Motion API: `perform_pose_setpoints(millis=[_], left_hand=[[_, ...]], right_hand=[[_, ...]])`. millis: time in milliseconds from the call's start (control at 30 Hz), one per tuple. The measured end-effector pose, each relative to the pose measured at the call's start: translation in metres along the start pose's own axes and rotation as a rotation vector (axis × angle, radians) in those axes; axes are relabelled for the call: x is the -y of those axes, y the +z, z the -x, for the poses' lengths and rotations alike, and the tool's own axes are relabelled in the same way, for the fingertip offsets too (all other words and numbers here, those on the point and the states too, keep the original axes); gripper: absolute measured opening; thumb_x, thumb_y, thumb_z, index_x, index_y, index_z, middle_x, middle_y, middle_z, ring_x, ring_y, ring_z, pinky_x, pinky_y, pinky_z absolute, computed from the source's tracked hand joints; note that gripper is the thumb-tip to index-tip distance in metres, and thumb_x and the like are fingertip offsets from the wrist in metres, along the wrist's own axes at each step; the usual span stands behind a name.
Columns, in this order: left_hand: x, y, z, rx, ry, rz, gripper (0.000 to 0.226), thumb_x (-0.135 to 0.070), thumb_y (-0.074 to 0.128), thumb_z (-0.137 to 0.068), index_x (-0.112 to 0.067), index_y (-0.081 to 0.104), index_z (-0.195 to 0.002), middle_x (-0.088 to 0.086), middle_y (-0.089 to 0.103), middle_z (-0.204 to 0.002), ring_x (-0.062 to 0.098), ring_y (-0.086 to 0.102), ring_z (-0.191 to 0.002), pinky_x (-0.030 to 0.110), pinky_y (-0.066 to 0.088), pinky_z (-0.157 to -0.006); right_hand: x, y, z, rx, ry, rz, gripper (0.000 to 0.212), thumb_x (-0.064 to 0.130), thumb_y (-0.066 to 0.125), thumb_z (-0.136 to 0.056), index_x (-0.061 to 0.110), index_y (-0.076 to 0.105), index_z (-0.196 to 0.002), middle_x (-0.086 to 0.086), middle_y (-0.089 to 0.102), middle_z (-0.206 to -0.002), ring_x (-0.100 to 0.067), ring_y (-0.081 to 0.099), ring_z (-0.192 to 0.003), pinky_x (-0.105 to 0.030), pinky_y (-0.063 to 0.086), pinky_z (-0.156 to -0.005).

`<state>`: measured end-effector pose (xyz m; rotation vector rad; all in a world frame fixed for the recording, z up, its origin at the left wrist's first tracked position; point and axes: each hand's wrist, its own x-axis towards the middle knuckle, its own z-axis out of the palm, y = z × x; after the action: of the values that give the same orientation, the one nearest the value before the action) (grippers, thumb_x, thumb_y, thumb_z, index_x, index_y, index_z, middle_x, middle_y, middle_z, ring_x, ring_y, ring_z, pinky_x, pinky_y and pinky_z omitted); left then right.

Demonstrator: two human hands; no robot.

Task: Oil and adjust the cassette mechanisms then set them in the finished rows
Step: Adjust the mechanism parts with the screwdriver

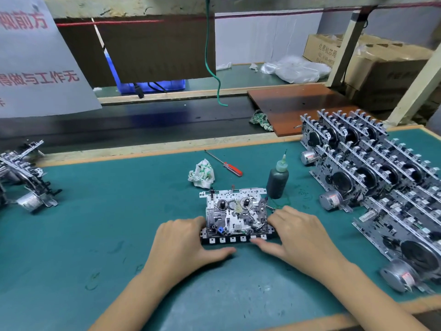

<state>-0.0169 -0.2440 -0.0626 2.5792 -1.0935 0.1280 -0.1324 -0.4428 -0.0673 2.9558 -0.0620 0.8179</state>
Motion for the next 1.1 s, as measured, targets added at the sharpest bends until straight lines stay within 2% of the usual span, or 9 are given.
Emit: perform_pose_setpoints(millis=[133, 200, 300, 367, 500, 633, 800, 933, 1100], left_hand=[[-0.007, 0.008, 0.001, -0.198, -0.010, 0.000, 0.059, -0.082, 0.042, -0.054, -0.023, 0.044, -0.048, -0.001, 0.051, -0.038, 0.021, 0.054, -0.038, 0.022, 0.027, -0.041], [-0.011, 0.011, 0.001, -0.256, -0.046, -0.015, 0.062, -0.079, 0.043, -0.055, -0.018, 0.051, -0.044, 0.001, 0.048, -0.034, 0.022, 0.051, -0.032, 0.020, 0.025, -0.038], [-0.011, 0.013, 0.000, -0.291, -0.042, -0.008, 0.061, -0.074, 0.047, -0.056, -0.016, 0.047, -0.041, 0.002, 0.042, -0.031, 0.023, 0.045, -0.028, 0.018, 0.022, -0.040], [-0.008, 0.014, -0.001, -0.285, -0.016, 0.014, 0.062, -0.076, 0.051, -0.055, -0.016, 0.044, -0.041, 0.002, 0.042, -0.031, 0.022, 0.044, -0.027, 0.018, 0.023, -0.039], [-0.004, 0.016, 0.002, -0.221, 0.120, 0.050, 0.063, -0.083, 0.047, -0.054, -0.021, 0.039, -0.054, -0.002, 0.045, -0.036, 0.020, 0.050, -0.033, 0.023, 0.033, -0.035], [-0.006, 0.015, 0.001, -0.197, 0.065, 0.066, 0.059, -0.077, 0.049, -0.057, -0.018, 0.046, -0.054, -0.002, 0.046, -0.037, 0.020, 0.050, -0.034, 0.023, 0.036, -0.035], [-0.001, 0.015, 0.000, -0.195, 0.149, 0.083, 0.052, -0.064, 0.051, -0.068, -0.014, 0.046, -0.054, -0.004, 0.041, -0.038, 0.017, 0.044, -0.033, 0.020, 0.034, -0.034], [0.002, 0.013, 0.000, -0.230, 0.183, 0.038, 0.054, -0.059, 0.050, -0.074, -0.011, 0.044, -0.051, 0.000, 0.040, -0.037, 0.023, 0.042, -0.032, 0.020, 0.031, -0.032], [0.011, 0.009, -0.001, -0.171, 0.288, 0.062, 0.048, -0.061, 0.051, -0.073, -0.017, 0.039, -0.056, -0.004, 0.042, -0.040, 0.019, 0.042, -0.035, 0.021, 0.030, -0.034]], right_hand=[[-0.003, 0.005, -0.001, -0.011, -0.010, -0.054, 0.045, 0.052, 0.073, -0.069, 0.013, 0.054, -0.056, 0.001, 0.052, -0.054, -0.020, 0.054, -0.054, -0.026, 0.035, -0.053], [-0.003, 0.007, 0.000, -0.025, 0.007, -0.110, 0.044, 0.053, 0.069, -0.068, 0.013, 0.054, -0.057, 0.001, 0.051, -0.056, -0.021, 0.053, -0.055, -0.026, 0.031, -0.058], [-0.002, 0.008, 0.001, -0.009, -0.010, -0.144, 0.049, 0.060, 0.057, -0.070, 0.013, 0.053, -0.057, 0.001, 0.050, -0.057, -0.020, 0.050, -0.056, -0.025, 0.031, -0.058], [-0.003, 0.009, 0.001, -0.005, -0.004, -0.138, 0.049, 0.061, 0.058, -0.070, 0.013, 0.053, -0.057, 0.002, 0.050, -0.056, -0.020, 0.050, -0.055, -0.025, 0.031, -0.057], [-0.009, 0.013, 0.000, -0.025, 0.055, -0.095, 0.046, 0.050, 0.079, -0.065, 0.011, 0.056, -0.058, 0.001, 0.050, -0.055, -0.021, 0.051, -0.052, -0.027, 0.031, -0.055], [-0.010, 0.011, -0.001, -0.027, 0.016, -0.141, 0.051, 0.060, 0.052, -0.076, 0.013, 0.053, -0.056, 0.001, 0.049, -0.053, -0.020, 0.050, -0.051, -0.028, 0.030, -0.057], [-0.009, 0.010, 0.000, -0.002, 0.055, -0.174, 0.048, 0.054, 0.076, -0.066, 0.012, 0.054, -0.058, 0.001, 0.050, -0.055, -0.020, 0.050, -0.053, -0.028, 0.030, -0.058], [-0.010, 0.008, 0.004, 0.079, 0.035, -0.218, 0.049, 0.062, 0.061, -0.068, 0.014, 0.053, -0.061, 0.004, 0.049, -0.059, -0.018, 0.047, -0.058, -0.026, 0.032, -0.059], [-0.009, 0.011, 0.004, 0.075, 0.074, -0.236, 0.041, 0.052, 0.068, -0.065, 0.014, 0.053, -0.060, 0.003, 0.048, -0.058, -0.019, 0.048, -0.057, -0.025, 0.031, -0.060]])
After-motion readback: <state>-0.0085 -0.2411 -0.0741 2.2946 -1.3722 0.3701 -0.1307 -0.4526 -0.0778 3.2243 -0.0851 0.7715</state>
